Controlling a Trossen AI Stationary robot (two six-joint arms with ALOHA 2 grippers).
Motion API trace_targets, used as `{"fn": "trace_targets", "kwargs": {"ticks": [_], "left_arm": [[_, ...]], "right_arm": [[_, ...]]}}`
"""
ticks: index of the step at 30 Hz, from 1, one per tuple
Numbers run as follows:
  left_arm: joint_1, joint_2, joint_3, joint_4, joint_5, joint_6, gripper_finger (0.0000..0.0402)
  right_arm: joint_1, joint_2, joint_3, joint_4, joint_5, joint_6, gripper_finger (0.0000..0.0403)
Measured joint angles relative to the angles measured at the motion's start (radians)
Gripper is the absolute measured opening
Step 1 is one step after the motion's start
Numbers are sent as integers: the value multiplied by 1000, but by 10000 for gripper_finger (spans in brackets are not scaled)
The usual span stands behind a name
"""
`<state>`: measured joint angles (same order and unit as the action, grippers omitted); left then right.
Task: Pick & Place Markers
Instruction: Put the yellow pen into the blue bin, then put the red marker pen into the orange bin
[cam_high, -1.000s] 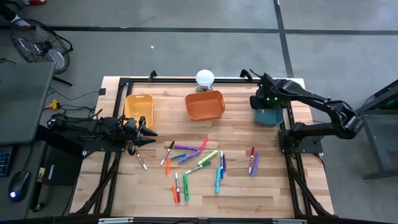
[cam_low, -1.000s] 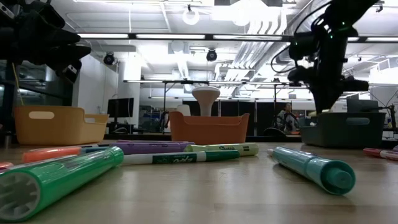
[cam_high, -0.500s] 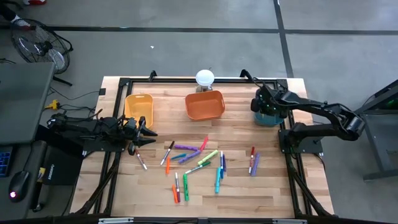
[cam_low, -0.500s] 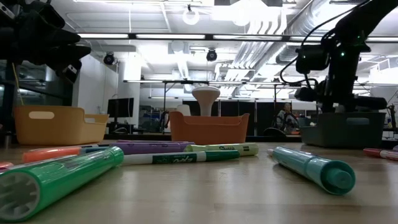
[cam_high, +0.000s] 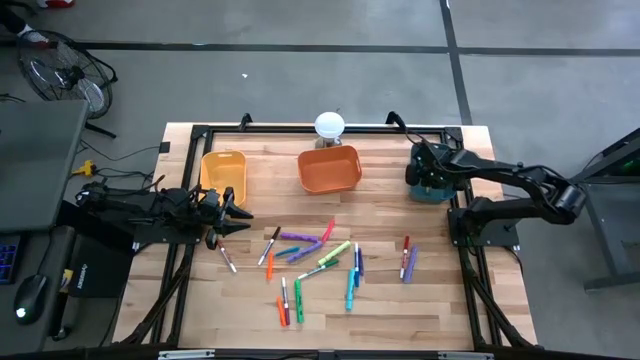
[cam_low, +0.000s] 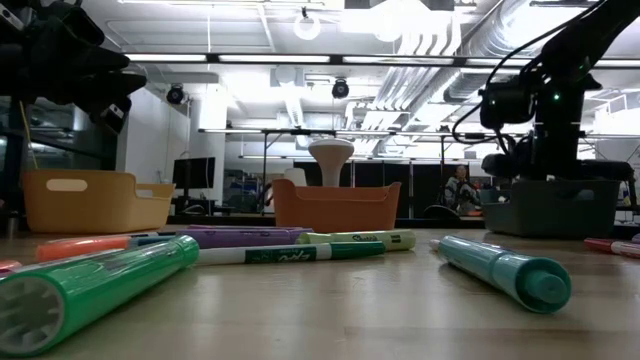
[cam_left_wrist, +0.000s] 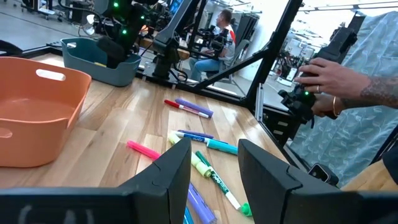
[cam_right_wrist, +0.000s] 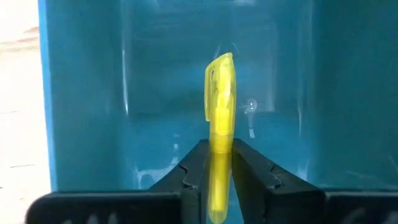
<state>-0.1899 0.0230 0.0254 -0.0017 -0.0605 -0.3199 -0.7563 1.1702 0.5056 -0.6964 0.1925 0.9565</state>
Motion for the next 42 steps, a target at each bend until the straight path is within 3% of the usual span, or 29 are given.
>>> {"fn": "trace_targets", "kwargs": {"ticks": [12, 23, 31, 35, 42], "left_arm": [[0, 0, 0, 0, 0, 0, 131], [0, 0, 0, 0, 0, 0, 131], [0, 0, 0, 0, 0, 0, 131], [0, 0, 0, 0, 0, 0, 131], [0, 0, 0, 0, 0, 0, 131]], "right_arm": [[1, -3, 6, 13, -14, -68, 83], [101, -117, 146, -118, 90, -84, 146], [302, -182, 229, -174, 27, 18, 174], [435, -193, 229, -170, -21, 132, 171], [656, -195, 229, -168, -15, 330, 161]]}}
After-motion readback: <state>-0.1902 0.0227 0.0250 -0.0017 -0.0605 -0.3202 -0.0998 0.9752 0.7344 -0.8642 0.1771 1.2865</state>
